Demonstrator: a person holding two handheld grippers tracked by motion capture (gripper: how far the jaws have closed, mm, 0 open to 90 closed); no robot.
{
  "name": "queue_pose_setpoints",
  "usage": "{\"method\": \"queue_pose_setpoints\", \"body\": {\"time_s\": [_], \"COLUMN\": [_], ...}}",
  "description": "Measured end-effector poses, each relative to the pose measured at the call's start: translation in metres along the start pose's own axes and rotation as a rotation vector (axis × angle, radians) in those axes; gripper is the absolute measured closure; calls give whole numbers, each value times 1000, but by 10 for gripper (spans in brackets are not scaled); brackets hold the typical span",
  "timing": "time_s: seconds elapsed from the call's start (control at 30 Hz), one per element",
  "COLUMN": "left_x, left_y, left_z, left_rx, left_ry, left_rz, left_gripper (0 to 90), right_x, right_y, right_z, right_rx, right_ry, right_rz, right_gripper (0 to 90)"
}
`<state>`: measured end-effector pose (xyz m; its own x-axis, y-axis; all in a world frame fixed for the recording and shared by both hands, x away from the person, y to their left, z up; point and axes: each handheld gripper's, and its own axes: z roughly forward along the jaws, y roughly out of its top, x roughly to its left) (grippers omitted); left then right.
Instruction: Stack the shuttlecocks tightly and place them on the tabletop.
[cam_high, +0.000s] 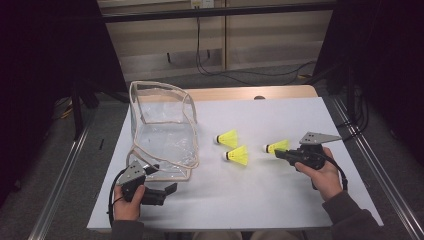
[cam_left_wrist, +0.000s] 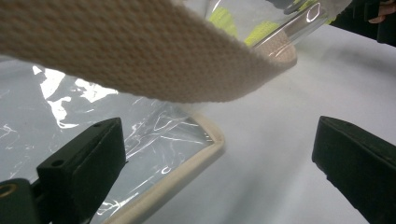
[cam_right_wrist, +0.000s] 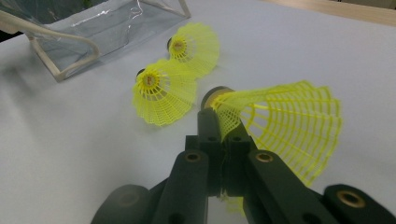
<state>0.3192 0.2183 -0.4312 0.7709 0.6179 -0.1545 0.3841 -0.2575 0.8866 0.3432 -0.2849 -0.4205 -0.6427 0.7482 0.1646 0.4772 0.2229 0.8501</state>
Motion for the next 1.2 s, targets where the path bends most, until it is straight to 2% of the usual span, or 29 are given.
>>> {"method": "queue_pose_setpoints", "body": {"time_s": [0.4, 1.2], "left_x": [0, 0], "left_y": [0, 0], "left_z": [0, -1], "left_rx": [-4, -10], "left_ry": [-2, 2], "left_rz": [-2, -4], "left_gripper": [26, 26], "right_x": [-2, -2], "right_y": [9, 36], "right_z": [6, 23], "right_rx": [-12, -7], "right_ry": [8, -5], "right_rz": [20, -21], "right_gripper": [888, 887]}}
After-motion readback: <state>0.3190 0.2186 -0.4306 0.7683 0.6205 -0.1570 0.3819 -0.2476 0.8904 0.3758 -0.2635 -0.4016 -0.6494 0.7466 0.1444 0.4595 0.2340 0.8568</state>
